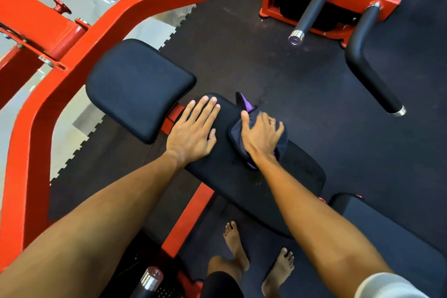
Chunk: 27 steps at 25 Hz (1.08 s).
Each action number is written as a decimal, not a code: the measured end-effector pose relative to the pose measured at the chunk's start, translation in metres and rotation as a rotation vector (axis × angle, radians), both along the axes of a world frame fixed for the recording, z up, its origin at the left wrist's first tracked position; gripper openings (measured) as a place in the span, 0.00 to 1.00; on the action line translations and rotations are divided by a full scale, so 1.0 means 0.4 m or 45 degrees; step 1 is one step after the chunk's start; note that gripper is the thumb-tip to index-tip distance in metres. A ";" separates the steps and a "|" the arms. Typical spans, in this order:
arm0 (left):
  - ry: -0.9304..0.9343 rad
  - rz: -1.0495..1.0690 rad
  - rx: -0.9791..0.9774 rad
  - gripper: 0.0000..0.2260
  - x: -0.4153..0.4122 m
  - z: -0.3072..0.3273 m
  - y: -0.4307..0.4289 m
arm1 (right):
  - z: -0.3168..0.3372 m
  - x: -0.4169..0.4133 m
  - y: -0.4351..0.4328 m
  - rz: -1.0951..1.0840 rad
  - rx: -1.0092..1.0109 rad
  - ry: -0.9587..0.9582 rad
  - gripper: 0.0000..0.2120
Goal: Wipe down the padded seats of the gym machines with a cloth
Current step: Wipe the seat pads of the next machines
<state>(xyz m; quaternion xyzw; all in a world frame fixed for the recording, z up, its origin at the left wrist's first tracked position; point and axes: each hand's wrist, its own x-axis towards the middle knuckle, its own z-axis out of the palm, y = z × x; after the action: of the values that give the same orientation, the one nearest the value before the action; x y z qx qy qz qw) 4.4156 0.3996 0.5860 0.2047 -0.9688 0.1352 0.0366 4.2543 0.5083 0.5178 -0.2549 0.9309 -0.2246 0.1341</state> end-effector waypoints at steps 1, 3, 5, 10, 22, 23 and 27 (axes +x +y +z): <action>0.006 0.002 -0.009 0.28 0.000 -0.002 0.000 | 0.024 0.017 -0.041 0.018 -0.014 0.013 0.34; 0.016 -0.002 -0.028 0.28 0.001 -0.004 -0.004 | 0.058 0.034 -0.092 0.049 -0.070 0.035 0.34; 0.013 0.000 -0.047 0.28 0.000 -0.004 -0.005 | 0.050 0.022 -0.090 0.099 -0.134 0.076 0.33; 0.029 0.013 -0.042 0.28 0.002 -0.003 0.007 | -0.076 -0.050 0.080 -0.017 -0.112 0.074 0.32; 0.044 -0.023 -0.020 0.28 0.008 -0.009 -0.005 | -0.043 0.262 0.103 0.138 -0.160 0.153 0.30; 0.044 -0.025 -0.009 0.28 0.009 -0.011 -0.002 | -0.074 0.264 0.154 0.197 -0.146 0.177 0.29; 0.038 -0.020 0.016 0.28 0.001 -0.009 0.001 | -0.150 0.198 0.264 0.024 0.028 0.099 0.31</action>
<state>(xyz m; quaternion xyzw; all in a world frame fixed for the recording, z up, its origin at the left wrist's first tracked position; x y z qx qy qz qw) 4.4161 0.3999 0.5824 0.1991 -0.9705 0.1256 0.0509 4.3335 0.6137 0.4578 -0.2708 0.9353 -0.2031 0.1029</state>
